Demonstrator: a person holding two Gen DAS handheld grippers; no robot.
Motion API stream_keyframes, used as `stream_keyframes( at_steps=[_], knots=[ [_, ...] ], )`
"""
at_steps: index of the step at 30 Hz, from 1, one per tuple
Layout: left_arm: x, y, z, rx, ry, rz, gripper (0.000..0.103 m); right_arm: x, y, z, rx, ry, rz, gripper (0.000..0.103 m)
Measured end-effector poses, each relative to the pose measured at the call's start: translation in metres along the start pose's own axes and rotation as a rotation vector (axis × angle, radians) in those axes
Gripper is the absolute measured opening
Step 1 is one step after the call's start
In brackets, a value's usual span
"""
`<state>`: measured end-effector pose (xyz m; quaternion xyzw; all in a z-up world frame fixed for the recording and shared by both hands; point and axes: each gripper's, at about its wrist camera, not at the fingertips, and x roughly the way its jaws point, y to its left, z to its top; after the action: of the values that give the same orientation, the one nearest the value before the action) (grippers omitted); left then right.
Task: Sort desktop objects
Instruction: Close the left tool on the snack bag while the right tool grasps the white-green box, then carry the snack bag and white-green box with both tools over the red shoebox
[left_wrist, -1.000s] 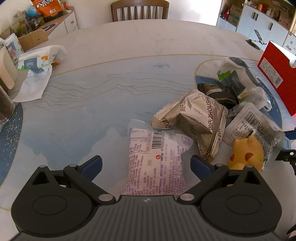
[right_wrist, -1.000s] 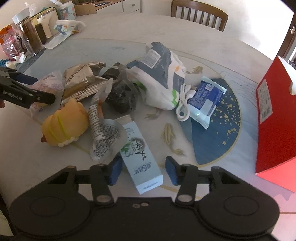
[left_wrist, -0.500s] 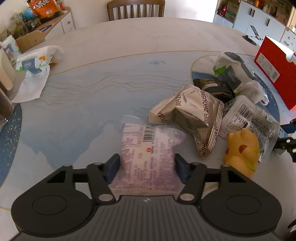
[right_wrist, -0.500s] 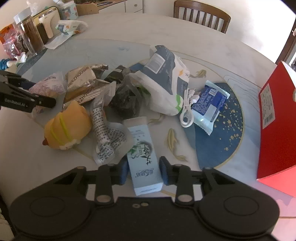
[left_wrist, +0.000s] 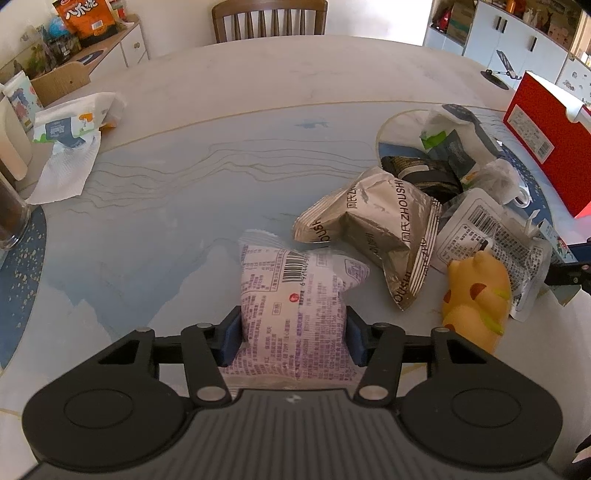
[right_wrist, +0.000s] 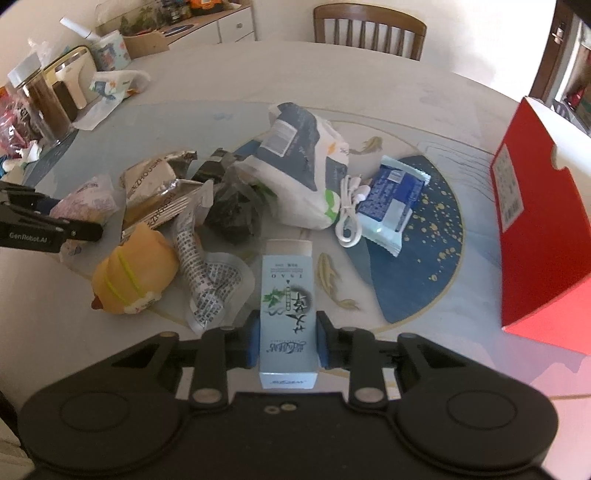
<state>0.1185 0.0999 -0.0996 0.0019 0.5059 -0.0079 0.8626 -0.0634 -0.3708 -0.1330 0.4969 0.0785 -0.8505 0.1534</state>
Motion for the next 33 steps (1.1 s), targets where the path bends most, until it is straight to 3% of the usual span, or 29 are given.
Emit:
stream_keyframes(
  at_steps=[12, 33],
  knots=[
    [-0.031, -0.011, 0.003, 0.026, -0.048, -0.03, 0.054, -0.032, -0.008, -0.002, 0.222, -0.055, -0.075, 0.028],
    [-0.083, -0.067, 0.039, 0.138, -0.085, -0.125, 0.054, -0.107, -0.022, -0.007, 0.459, -0.132, -0.242, 0.028]
  ],
)
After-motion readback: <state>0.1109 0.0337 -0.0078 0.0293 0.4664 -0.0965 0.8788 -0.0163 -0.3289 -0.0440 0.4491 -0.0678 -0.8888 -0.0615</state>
